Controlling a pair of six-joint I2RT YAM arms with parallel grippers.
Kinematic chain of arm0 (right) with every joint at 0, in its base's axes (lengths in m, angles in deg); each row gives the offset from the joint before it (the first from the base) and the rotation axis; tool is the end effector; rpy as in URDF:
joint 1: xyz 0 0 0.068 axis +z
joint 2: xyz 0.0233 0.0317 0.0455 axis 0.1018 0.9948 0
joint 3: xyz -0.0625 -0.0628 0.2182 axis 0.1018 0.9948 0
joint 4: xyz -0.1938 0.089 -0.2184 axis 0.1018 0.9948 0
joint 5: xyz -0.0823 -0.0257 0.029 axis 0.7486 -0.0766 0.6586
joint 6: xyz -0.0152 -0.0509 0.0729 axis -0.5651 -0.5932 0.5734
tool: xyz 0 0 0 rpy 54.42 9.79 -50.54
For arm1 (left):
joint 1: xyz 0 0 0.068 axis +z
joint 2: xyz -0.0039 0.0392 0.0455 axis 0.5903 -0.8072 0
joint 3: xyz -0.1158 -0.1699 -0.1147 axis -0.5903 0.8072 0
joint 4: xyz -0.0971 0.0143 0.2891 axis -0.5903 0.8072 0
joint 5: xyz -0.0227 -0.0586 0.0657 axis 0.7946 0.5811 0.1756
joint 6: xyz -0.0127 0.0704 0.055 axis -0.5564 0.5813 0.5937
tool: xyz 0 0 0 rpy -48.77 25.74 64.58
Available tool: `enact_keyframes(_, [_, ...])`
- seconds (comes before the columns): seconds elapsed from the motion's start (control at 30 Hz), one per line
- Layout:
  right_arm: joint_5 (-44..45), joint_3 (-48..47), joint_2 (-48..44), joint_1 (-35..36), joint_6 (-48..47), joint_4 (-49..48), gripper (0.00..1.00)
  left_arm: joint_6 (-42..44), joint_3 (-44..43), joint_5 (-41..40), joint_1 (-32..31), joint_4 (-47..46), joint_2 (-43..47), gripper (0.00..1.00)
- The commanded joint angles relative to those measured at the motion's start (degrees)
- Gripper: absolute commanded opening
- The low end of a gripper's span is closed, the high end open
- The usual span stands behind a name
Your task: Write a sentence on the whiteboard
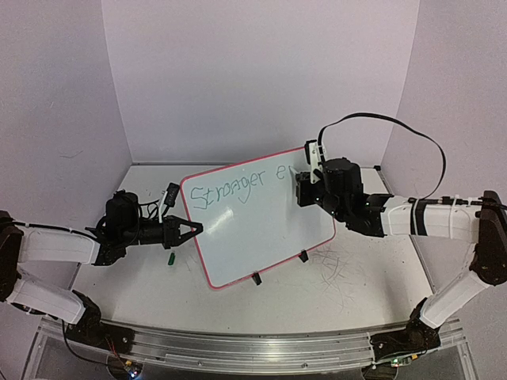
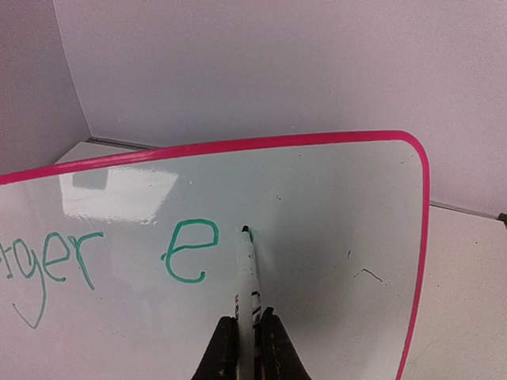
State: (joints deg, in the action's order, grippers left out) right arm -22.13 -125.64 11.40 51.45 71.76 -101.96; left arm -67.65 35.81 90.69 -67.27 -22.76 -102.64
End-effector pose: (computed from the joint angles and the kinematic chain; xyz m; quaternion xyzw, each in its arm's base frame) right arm 0.3240 0.2948 0.2112 -0.1660 0.7591 0.1589 0.6091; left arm 0.2548 -0.2112 0.1208 0.2525 0.7365 -0.4877 0.3950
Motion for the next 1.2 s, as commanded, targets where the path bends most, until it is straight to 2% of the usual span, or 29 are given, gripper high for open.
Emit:
enact_keyframes(0.0, [-2.74, -1.14, -0.09, -0.26, -0.18, -2.07, 0.00, 4.40, -2.00, -1.22, 0.26, 1.03, 0.92, 0.00])
enact_keyframes(0.63, [-4.93, 3.56, -3.76, -0.18, 1.27, 2.23, 0.00, 4.36, -2.18, -1.31, 0.28, 1.30, 1.02, 0.00])
enact_keyframes(1.17, [1.14, 1.01, -1.03, -0.28, 1.60, 0.31, 0.00, 4.35, -2.41, -1.09, 0.25, 1.39, 0.71, 0.00])
